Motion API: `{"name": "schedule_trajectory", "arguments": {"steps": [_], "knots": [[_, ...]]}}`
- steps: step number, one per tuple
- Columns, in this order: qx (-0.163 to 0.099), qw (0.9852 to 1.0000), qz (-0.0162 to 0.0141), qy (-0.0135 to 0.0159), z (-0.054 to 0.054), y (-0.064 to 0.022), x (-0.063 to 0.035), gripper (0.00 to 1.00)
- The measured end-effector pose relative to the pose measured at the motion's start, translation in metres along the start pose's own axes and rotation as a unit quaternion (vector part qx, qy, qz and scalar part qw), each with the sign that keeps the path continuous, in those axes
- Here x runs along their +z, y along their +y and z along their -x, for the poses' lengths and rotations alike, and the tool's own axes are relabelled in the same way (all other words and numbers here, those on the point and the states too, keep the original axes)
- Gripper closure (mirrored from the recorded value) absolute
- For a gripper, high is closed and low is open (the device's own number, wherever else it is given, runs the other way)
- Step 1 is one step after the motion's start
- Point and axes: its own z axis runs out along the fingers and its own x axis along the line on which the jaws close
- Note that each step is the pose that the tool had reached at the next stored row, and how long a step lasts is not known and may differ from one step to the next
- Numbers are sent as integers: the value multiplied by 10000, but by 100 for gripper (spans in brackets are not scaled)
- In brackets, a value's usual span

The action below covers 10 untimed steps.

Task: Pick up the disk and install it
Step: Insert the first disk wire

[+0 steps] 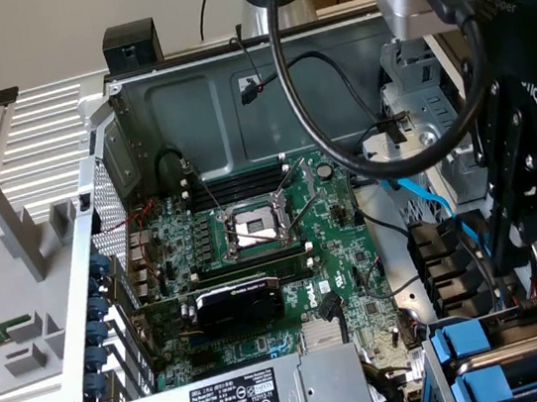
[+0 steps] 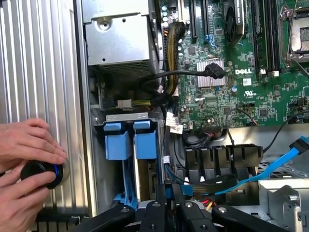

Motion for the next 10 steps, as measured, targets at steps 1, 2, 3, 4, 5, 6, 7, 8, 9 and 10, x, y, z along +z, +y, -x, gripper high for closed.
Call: {"name": "schedule_trajectory", "arguments": {"steps": [1,2,3,4,5,6,7,8,9,10], "knots": [[0,10000,-9,0,-4,2,-5,84],[1,10000,-16,0,-8,3,-8,84],[1,10000,-22,-1,-14,3,-9,84],[2,10000,-28,-1,-20,3,-11,84],[2,10000,-33,-2,-28,4,-12,84],[3,10000,-35,-2,-37,5,-12,84],[4,10000,-38,-2,-42,8,-12,84],[4,10000,-39,-2,-46,13,-12,84],[5,10000,-40,-3,-47,19,-12,84],[5,10000,-42,-3,-48,25,-12,84]]}}
